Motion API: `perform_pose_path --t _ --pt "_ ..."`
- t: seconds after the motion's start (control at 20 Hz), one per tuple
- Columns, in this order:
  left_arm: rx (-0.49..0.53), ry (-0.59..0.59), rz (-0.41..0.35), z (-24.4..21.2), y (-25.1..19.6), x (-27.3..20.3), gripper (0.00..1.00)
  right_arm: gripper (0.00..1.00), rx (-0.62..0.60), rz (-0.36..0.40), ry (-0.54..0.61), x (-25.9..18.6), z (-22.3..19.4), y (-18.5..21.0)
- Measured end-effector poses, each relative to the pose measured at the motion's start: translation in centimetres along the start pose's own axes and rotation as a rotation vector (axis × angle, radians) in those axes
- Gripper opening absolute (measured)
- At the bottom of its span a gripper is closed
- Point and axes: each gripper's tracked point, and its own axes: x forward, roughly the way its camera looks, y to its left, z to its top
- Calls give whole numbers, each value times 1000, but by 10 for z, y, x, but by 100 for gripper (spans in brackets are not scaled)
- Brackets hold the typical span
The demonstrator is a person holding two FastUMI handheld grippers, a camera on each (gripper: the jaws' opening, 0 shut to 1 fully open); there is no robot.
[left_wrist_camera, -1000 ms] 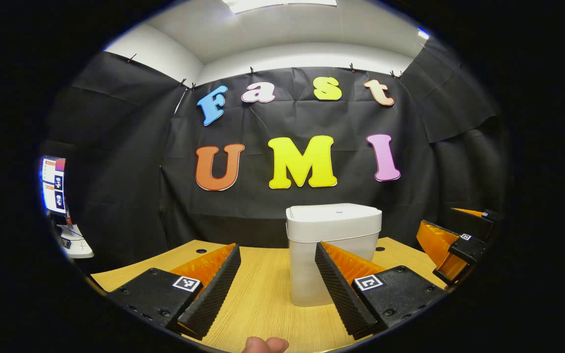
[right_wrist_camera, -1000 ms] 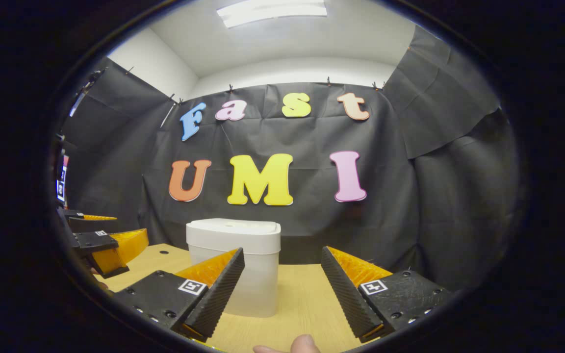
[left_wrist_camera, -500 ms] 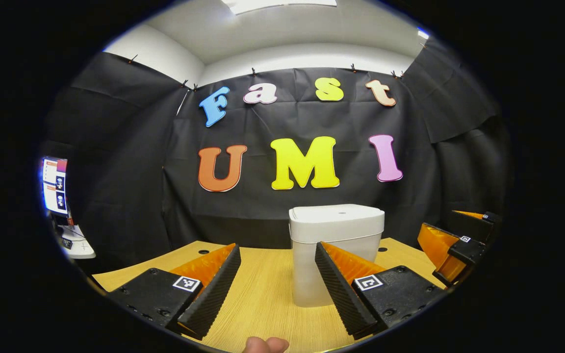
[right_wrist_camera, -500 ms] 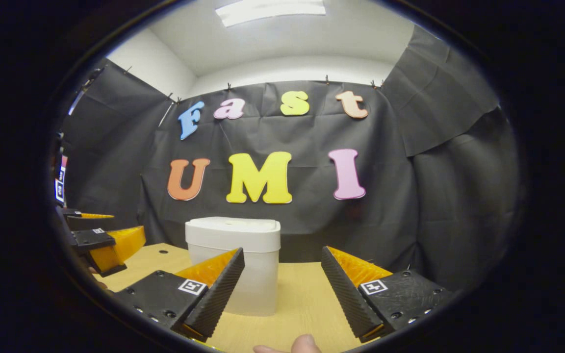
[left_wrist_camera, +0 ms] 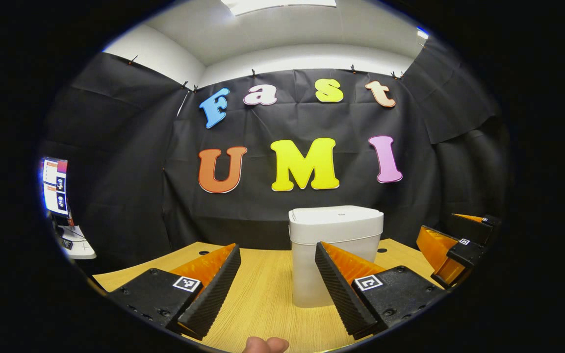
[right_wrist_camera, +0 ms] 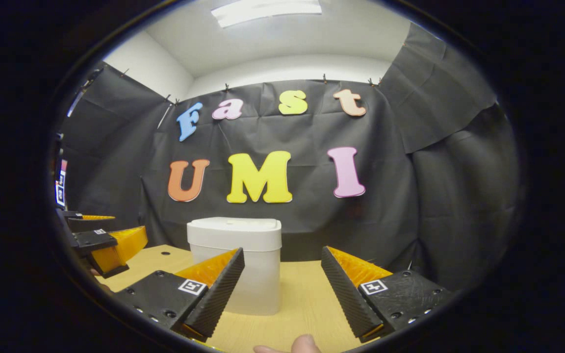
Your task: Press the lid of the desktop garbage bin to open it, pick up the crumpled paper on the desktop and throw it into the bin, then pick up the pop can on the desktop and drop it into the bin, and finally close the garbage bin lid.
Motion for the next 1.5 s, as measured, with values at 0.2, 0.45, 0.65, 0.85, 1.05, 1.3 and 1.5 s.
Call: perform_pose_path --t 0.2,0.45,0.65,0.85,1.05,1.3,1.5 --pt "-5 -6 -1 2 1 -3 98 98 3 -2 -9 -1 4 -1" --pt "-9 -3 -3 1 0 -2 98 98 10 -3 5 0 -1 -1" --pt "-15 1 -2 -1 2 -3 98 98 15 -4 11 1 -2 -1" --pt "-19 6 2 -2 4 -3 98 98 13 -3 15 1 -4 0" --pt "-19 5 4 -2 5 -3 98 98 13 1 21 1 -6 2" --pt "-28 6 8 -3 9 -2 98 98 12 1 13 0 -3 3" --pt "-32 11 11 -3 9 -4 98 98 13 -6 5 -1 0 1"
